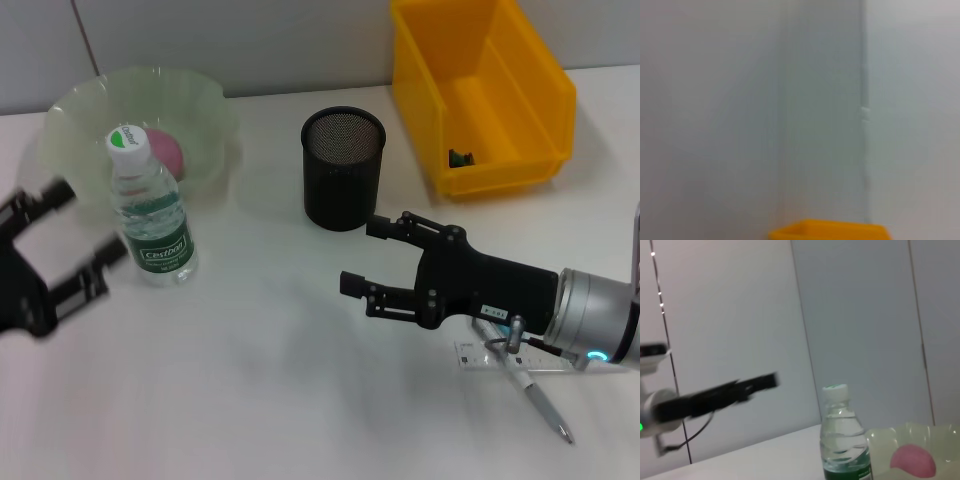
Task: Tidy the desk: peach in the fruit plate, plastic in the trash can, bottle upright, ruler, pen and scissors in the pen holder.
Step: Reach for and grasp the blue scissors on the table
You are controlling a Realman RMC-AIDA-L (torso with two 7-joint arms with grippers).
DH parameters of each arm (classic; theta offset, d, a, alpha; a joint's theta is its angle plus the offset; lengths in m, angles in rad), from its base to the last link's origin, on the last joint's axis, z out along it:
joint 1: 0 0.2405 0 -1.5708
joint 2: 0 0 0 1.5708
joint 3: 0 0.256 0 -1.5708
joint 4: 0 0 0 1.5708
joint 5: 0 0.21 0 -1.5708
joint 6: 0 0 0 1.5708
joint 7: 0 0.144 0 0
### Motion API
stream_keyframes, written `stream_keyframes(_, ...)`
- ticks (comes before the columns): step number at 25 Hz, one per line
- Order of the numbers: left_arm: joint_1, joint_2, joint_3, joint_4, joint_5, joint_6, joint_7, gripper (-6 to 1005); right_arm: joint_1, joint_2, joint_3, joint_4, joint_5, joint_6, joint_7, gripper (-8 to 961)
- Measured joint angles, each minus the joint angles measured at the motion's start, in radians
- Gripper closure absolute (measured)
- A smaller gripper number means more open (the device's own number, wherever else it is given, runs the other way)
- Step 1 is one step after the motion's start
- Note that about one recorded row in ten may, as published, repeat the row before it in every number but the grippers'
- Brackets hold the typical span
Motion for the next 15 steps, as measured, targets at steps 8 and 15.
stream_keyframes(8,0.031,-0.007,0.001,0.025,0.272,0.099,0.006,210,-0.055,-0.007,-0.006,-0.273,-0.178,-0.001,0.361,123)
stream_keyframes(15,0.008,-0.025,0.002,0.011,0.37,0.069,0.006,213,-0.112,-0.005,-0.002,-0.862,-0.613,-0.042,1.131,124)
